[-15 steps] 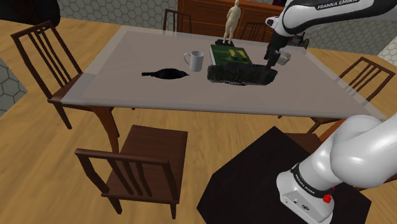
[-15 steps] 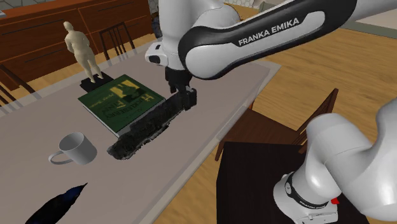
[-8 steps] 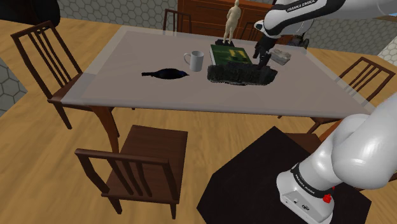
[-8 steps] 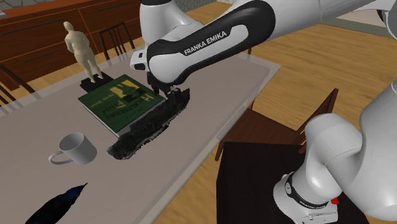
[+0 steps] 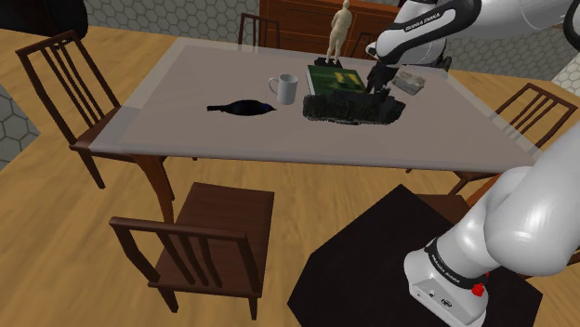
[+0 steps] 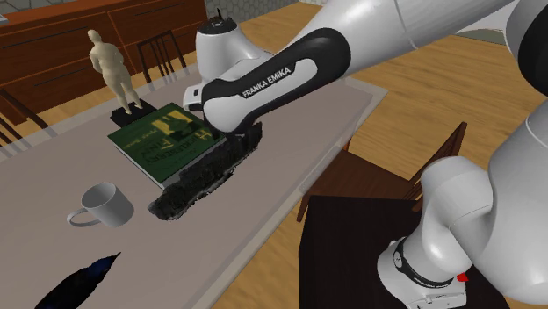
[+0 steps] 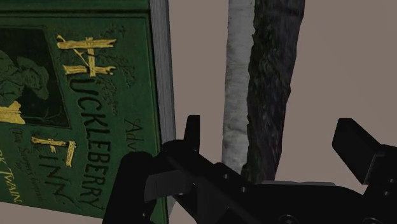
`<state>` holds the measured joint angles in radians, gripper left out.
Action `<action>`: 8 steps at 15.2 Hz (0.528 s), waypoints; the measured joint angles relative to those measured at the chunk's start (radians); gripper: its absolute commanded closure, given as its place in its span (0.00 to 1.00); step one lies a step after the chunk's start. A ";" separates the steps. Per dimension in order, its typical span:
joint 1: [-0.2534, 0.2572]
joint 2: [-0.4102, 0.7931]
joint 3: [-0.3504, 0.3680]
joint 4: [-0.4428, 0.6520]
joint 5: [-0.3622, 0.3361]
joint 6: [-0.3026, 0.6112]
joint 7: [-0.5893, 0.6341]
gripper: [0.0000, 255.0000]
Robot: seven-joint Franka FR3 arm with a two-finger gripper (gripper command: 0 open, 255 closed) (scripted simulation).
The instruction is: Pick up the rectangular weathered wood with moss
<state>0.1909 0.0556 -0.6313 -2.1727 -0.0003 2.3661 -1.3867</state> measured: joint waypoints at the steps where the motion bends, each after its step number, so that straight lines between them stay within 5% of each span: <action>1: 0.000 0.002 0.000 -0.004 0.001 0.005 0.000 1.00; 8: 0.000 0.003 0.001 -0.007 0.002 0.009 -0.001 1.00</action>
<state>0.1910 0.0585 -0.6308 -2.1792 0.0021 2.3755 -1.3872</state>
